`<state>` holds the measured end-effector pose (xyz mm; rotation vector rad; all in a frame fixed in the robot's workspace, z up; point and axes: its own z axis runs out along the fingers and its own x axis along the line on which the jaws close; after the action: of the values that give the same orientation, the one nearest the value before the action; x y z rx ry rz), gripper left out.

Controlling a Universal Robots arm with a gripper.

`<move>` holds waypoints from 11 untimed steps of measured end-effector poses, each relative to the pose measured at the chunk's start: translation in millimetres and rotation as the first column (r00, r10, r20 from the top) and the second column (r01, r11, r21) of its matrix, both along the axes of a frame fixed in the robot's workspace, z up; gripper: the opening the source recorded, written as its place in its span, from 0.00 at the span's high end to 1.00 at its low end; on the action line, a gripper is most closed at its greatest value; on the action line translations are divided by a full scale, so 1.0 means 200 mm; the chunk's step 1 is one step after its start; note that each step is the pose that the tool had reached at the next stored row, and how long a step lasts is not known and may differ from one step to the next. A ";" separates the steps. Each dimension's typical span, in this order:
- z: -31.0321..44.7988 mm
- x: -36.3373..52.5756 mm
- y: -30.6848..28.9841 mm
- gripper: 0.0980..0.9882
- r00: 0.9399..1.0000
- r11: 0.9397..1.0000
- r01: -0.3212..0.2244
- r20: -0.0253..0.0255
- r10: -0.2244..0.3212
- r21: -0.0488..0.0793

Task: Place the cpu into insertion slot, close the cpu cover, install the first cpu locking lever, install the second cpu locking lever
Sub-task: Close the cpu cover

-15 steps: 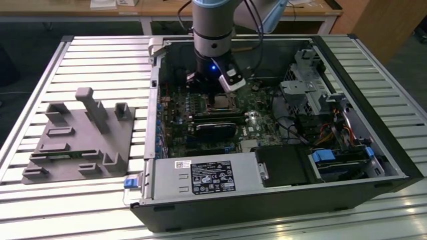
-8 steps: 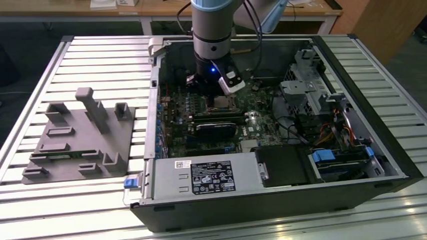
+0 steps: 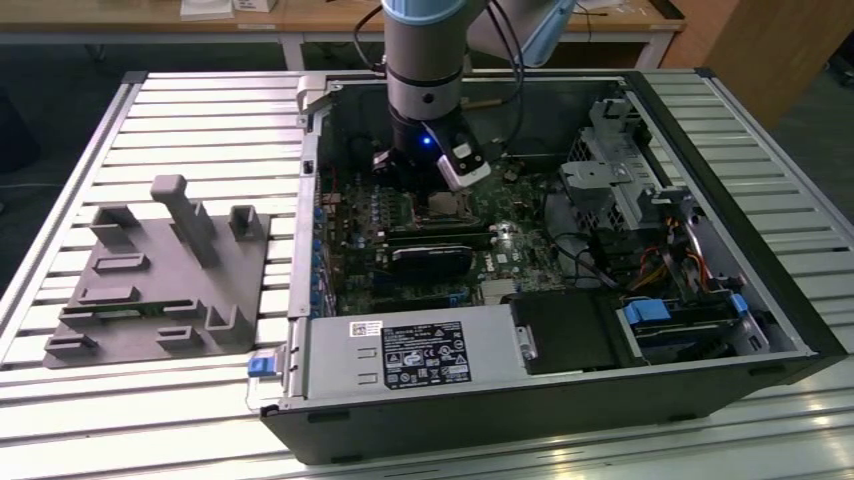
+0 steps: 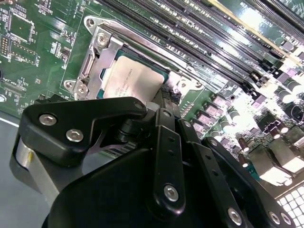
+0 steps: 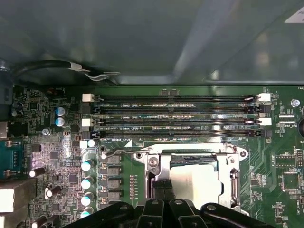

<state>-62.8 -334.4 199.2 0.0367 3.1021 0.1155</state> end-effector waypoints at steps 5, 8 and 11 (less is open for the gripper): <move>-0.001 0.006 0.001 0.99 1.000 1.000 0.000 0.001 0.000 0.001; 0.001 0.008 0.000 0.99 1.000 1.000 0.000 0.000 0.000 0.000; 0.014 0.008 0.000 0.99 1.000 1.000 0.000 0.000 0.000 0.000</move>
<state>-61.2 -334.4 202.1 0.0368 3.1020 0.1156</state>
